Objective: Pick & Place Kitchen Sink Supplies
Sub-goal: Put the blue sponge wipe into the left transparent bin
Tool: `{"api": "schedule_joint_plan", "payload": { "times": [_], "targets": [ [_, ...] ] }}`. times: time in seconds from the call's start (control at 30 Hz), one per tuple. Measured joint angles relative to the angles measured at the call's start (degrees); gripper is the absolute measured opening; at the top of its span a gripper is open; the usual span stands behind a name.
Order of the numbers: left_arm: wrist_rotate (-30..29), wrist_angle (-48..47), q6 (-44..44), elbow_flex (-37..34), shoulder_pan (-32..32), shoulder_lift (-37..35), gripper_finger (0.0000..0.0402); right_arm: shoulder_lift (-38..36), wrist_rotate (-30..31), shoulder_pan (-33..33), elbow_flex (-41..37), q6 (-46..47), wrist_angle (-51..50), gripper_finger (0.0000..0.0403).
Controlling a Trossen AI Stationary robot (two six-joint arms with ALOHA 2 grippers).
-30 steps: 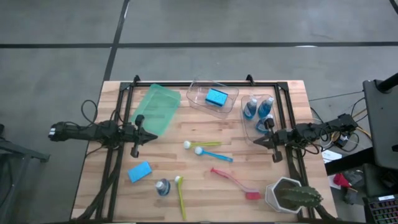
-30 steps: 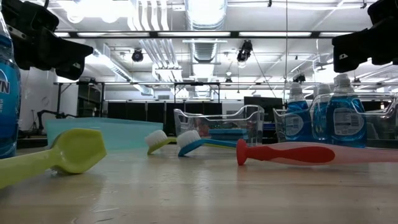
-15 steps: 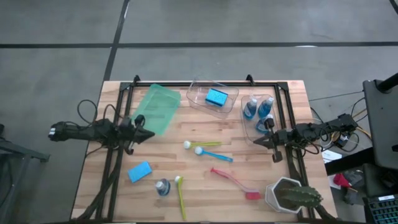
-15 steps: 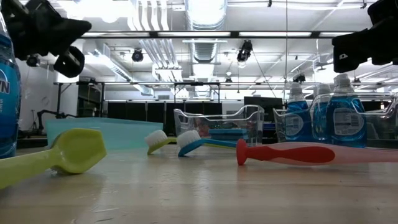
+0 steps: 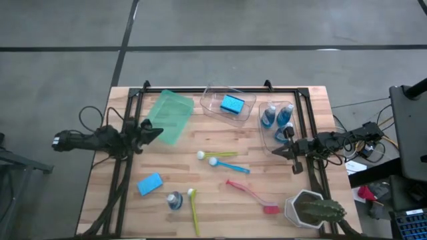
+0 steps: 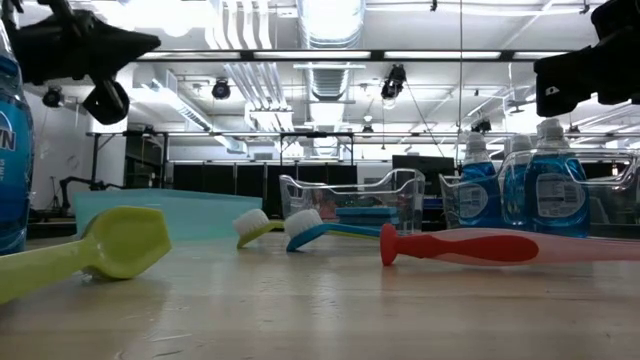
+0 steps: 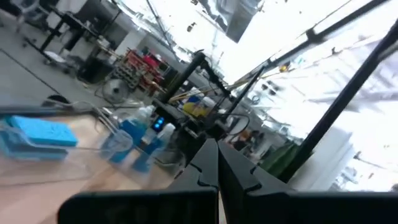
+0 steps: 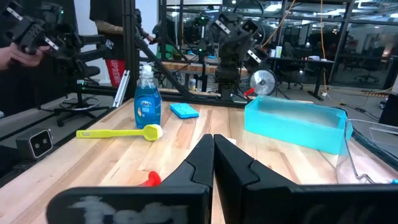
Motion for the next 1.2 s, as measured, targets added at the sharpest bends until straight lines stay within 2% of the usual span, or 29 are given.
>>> {"api": "schedule_joint_plan", "payload": {
  "times": [0.1,0.23,0.5,0.6,0.67,0.83,1.0,1.07,1.2],
  "targets": [
    [0.16,-0.49,-3.39,0.39,-0.02,0.71,0.0001,0.00,0.00,0.00,0.00,0.00,0.00,0.0008],
    [4.51,-2.17,-2.73,2.34,-0.11,2.57,0.0022,0.00,0.00,0.00,0.00,0.01,0.00,0.0008],
    [5.30,-12.30,-0.54,10.62,-0.13,8.22,0.0130,0.00,0.02,0.00,0.00,0.01,0.00,0.0008],
    [6.22,-19.65,1.76,15.50,-0.11,11.32,0.0168,0.00,0.02,0.00,0.00,0.00,0.00,0.0008],
    [9.62,-27.38,2.92,19.66,-0.13,13.36,0.0183,0.00,0.02,0.00,0.00,0.01,0.00,0.0008],
    [13.49,-48.68,-0.23,30.44,-0.85,18.94,0.0190,0.00,0.02,0.00,0.00,0.01,0.00,0.0008],
    [17.05,-68.77,-7.50,38.40,-2.55,26.48,0.0190,0.00,0.02,0.00,0.00,0.01,0.00,0.0008],
    [17.46,-72.28,-8.95,38.99,-3.82,29.56,0.0190,0.00,0.02,0.00,0.00,0.01,0.00,0.0008],
    [19.99,-72.39,-11.60,37.39,-6.64,36.29,0.0190,0.00,0.02,0.00,0.00,0.01,0.00,0.0008]
  ]
}}
